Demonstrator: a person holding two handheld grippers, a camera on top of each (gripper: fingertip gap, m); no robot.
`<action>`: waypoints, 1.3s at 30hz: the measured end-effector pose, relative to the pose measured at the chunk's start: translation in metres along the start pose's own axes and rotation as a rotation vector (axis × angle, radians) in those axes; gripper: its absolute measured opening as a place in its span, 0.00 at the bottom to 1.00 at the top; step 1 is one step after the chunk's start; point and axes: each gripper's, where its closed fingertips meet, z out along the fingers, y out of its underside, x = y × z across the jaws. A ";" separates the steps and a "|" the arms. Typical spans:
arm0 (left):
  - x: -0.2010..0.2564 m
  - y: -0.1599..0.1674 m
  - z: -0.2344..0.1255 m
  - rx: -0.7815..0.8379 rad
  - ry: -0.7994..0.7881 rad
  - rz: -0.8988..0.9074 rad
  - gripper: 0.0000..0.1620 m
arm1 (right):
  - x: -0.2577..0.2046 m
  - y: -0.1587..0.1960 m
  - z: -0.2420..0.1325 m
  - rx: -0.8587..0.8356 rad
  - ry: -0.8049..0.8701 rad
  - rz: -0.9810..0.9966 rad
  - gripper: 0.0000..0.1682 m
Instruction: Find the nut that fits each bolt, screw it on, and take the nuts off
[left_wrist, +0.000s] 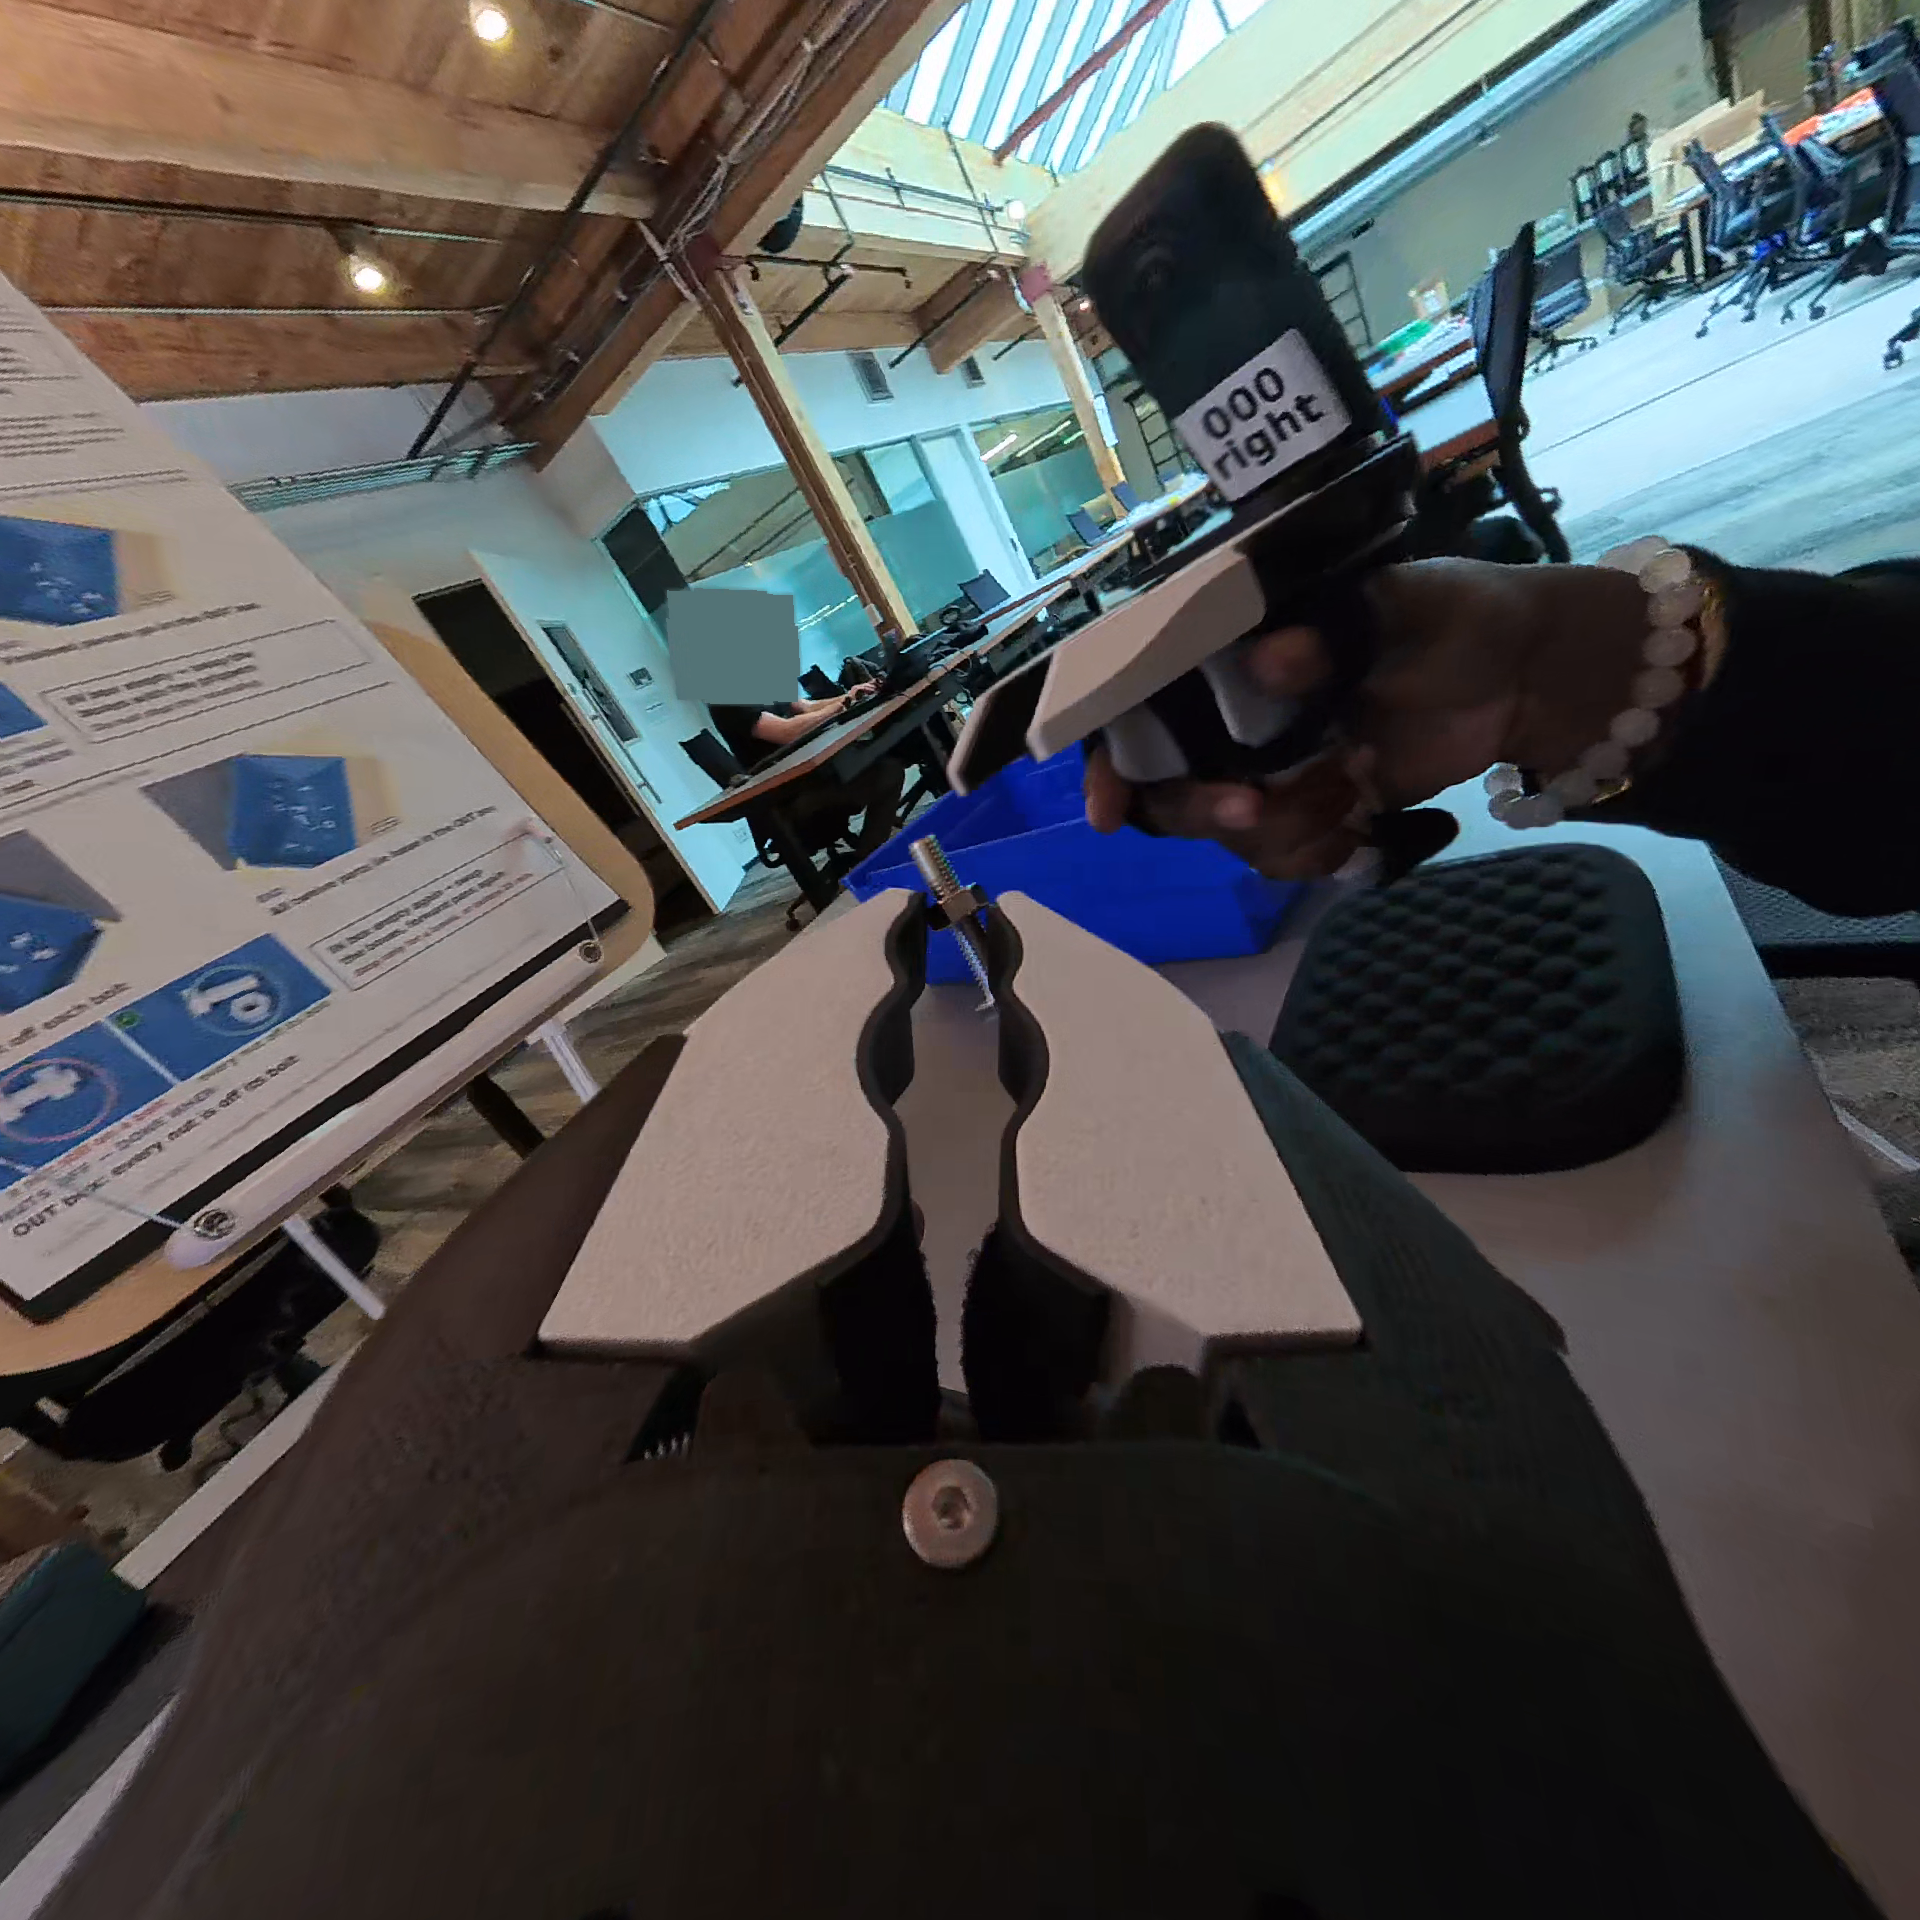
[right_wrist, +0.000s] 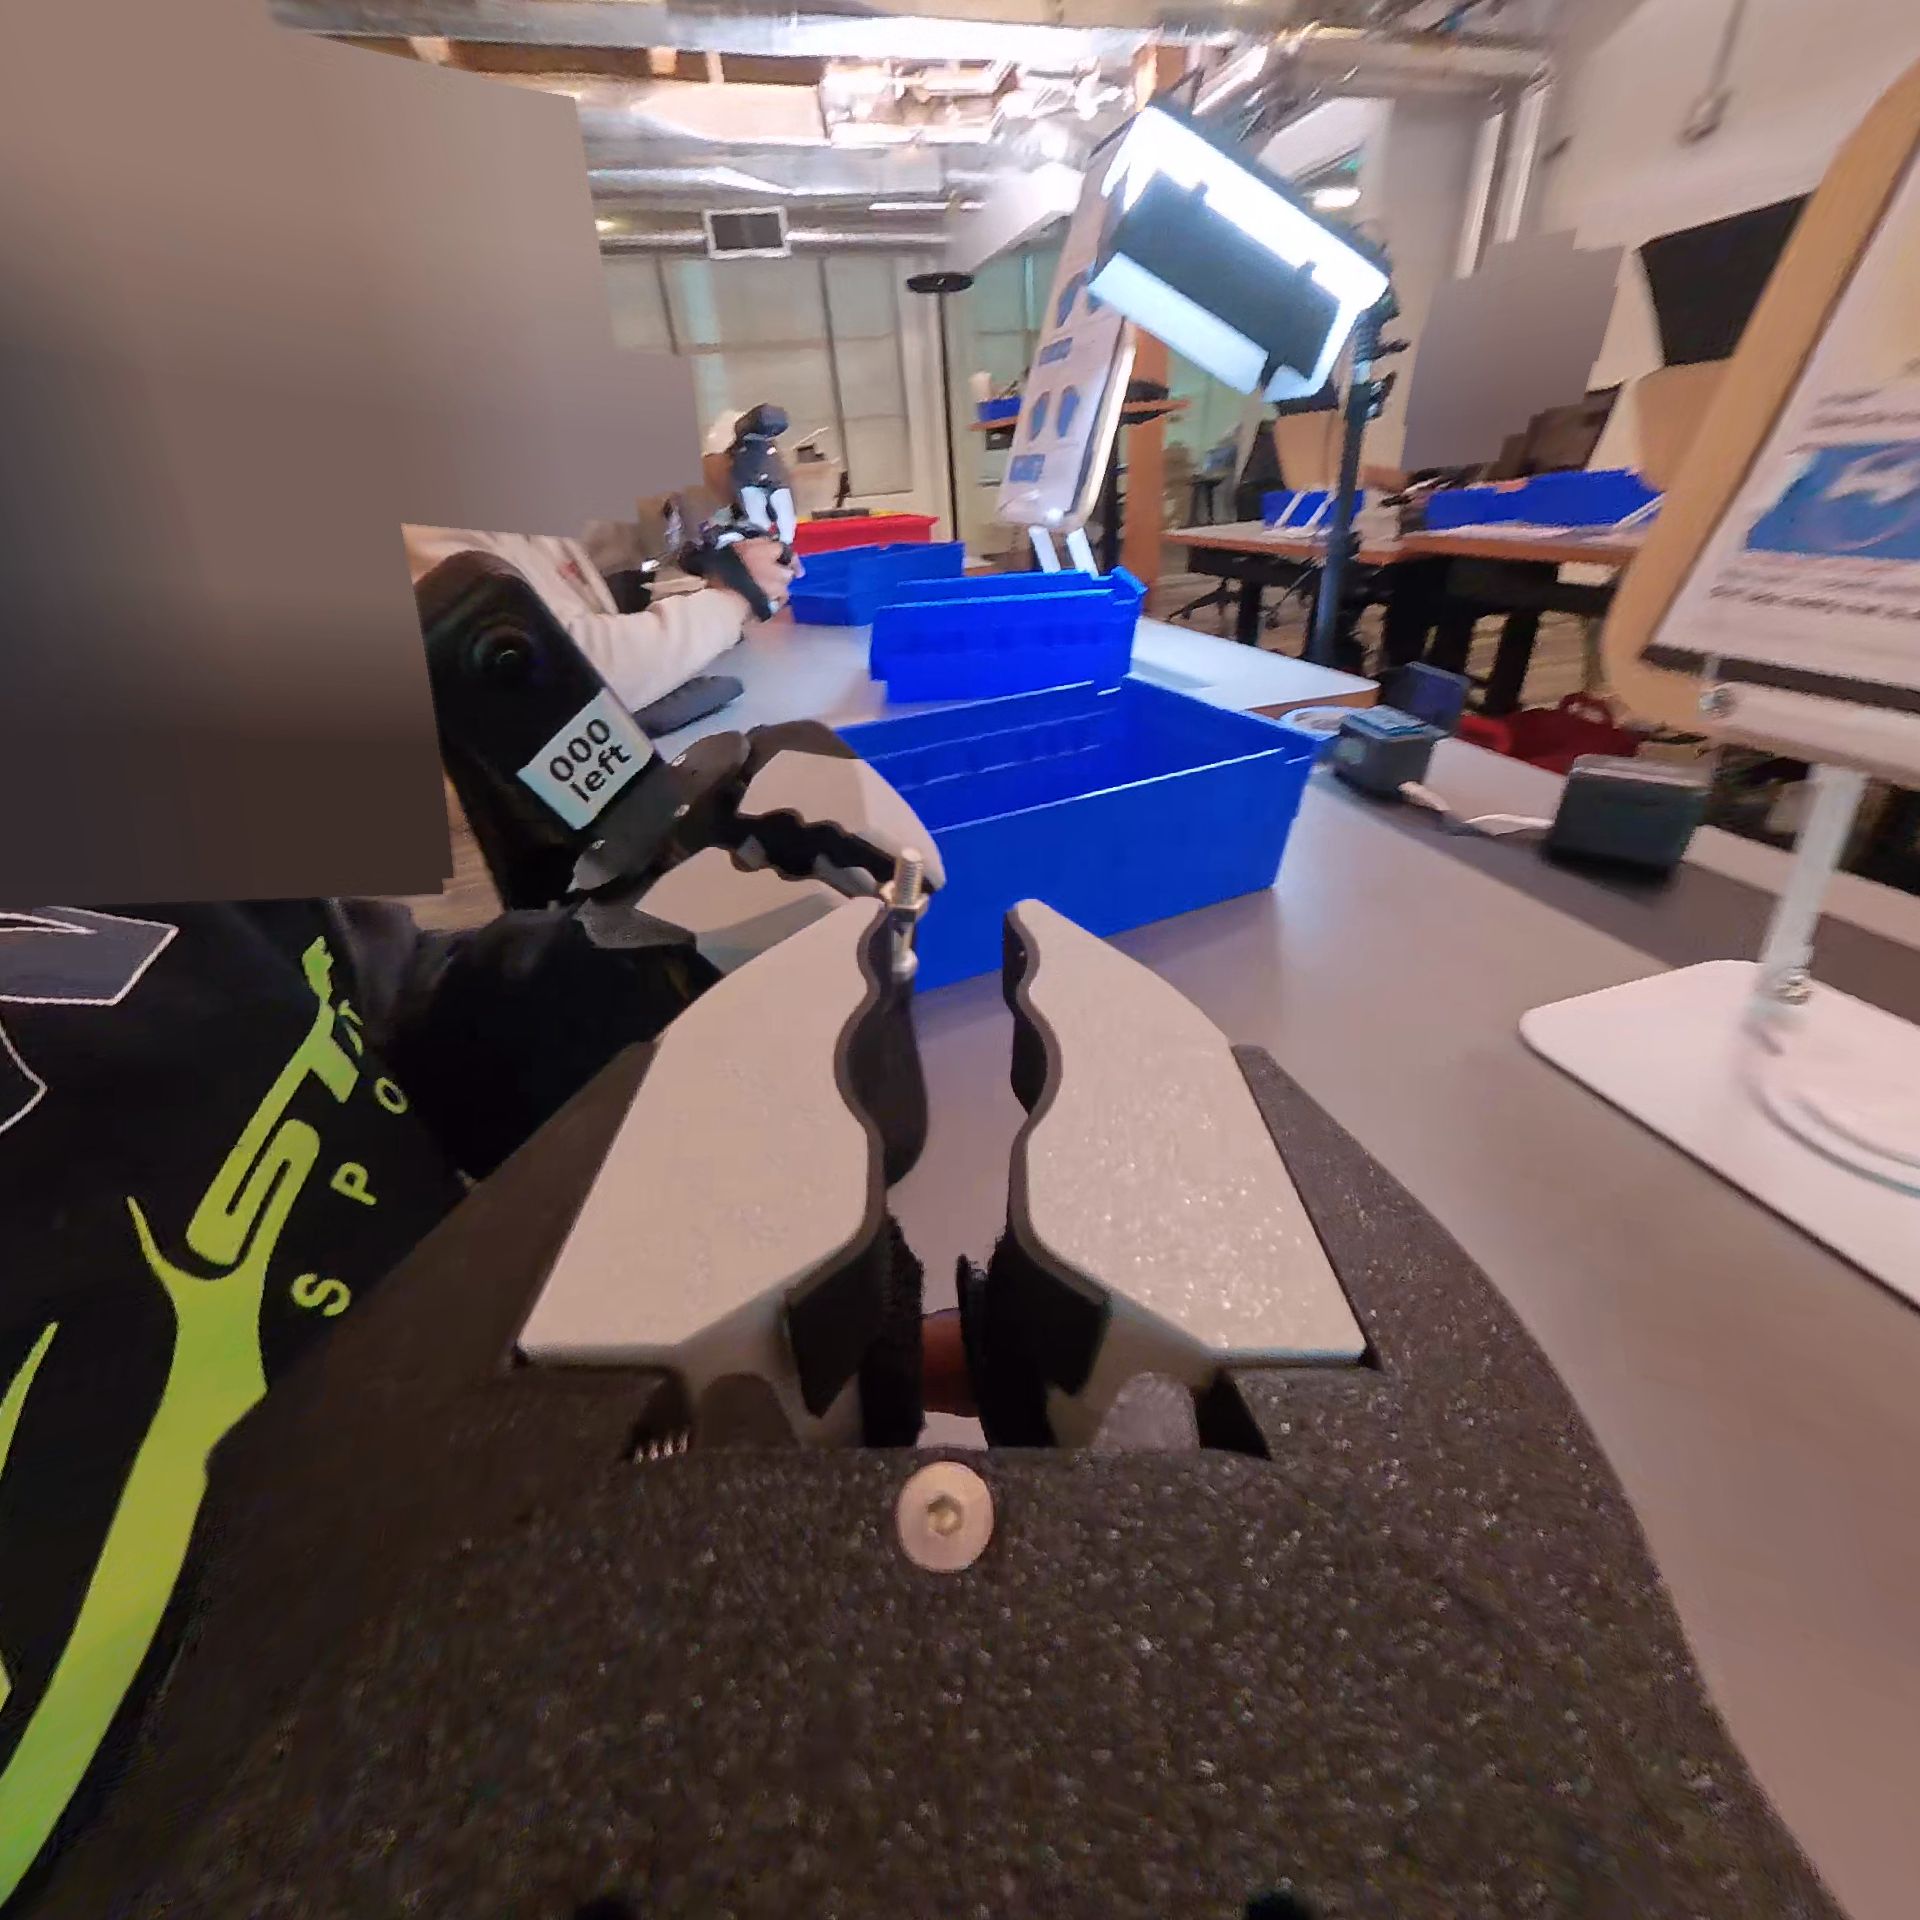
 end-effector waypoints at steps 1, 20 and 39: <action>0.003 0.001 0.001 -0.001 0.004 0.008 0.07 | -0.003 0.004 0.004 -0.010 -0.019 0.010 0.12; 0.027 0.029 0.014 -0.137 0.107 -0.150 0.16 | -0.006 0.016 0.011 -0.073 -0.037 -0.020 0.03; 0.040 0.039 0.022 -0.207 0.205 -0.337 0.07 | -0.009 0.021 0.010 -0.109 -0.050 -0.062 0.03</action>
